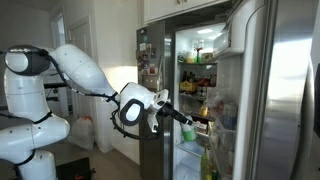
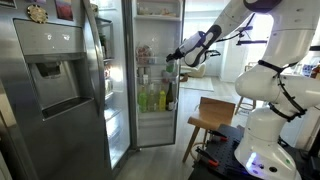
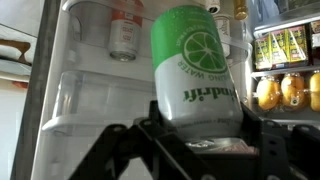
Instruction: Move the soda can from the second compartment on the refrigerator door to the one just below it
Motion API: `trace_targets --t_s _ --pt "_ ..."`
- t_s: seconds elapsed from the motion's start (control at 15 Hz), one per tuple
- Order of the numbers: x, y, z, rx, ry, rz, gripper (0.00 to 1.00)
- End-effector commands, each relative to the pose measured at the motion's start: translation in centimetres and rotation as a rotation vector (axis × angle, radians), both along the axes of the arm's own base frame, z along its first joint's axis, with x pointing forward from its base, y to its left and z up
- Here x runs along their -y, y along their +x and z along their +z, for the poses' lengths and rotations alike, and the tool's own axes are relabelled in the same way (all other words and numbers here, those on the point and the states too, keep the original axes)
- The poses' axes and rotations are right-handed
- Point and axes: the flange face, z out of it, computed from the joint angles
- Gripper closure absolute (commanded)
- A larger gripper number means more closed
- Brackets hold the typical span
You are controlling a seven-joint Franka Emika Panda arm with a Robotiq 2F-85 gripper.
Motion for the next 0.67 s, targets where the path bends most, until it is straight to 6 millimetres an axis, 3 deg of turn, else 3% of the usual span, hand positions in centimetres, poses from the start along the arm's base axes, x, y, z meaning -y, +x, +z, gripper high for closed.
trace_targets --t_s 0.0,0.33,0.6 --pt "0.9 0.3 1.0 0.031 -0.03 0.006 0.52" --pt "2.0 0.4 0.5 0.02 -0.046 0.011 0.52" --pt "2.2 0.2 -2.0 -0.02 -0.028 0.028 0.52"
